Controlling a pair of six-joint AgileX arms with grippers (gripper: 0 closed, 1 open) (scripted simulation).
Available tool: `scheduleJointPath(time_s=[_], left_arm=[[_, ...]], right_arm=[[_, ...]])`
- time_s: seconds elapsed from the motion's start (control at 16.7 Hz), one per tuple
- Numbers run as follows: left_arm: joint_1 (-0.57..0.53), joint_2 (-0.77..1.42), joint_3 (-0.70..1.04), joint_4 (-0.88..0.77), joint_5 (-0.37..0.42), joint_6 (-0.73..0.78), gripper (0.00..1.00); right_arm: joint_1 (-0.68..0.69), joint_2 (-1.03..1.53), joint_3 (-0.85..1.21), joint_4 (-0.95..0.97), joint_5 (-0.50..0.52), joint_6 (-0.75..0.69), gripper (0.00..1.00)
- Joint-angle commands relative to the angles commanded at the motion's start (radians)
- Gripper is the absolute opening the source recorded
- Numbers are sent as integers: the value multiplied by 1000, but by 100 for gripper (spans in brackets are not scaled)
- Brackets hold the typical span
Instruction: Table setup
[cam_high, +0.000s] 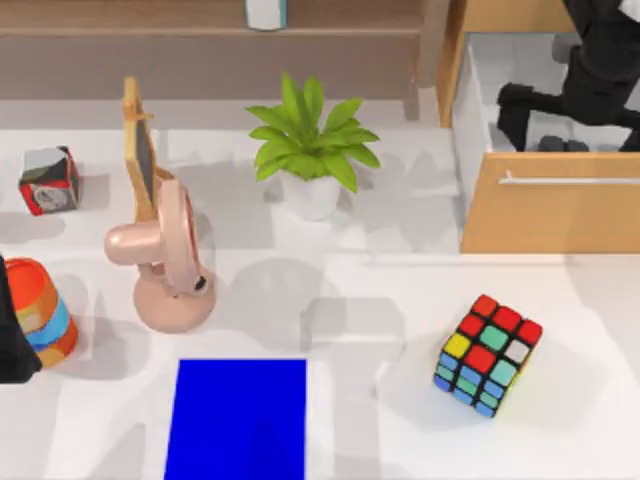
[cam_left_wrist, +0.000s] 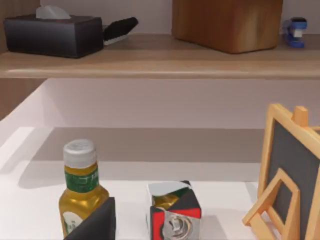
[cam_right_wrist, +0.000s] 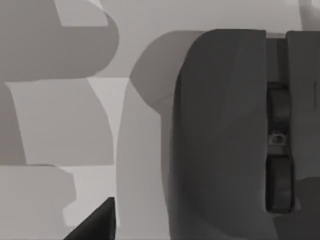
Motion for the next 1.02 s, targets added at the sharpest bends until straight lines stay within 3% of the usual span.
scheduleJointPath(time_s=[0.9,1.02], left_arm=[[0,0,0,0,0,0,100],[0,0,0,0,0,0,100]], right_arm=[[0,36,-20,54,1,0,100],[0,36,-20,54,1,0,85]])
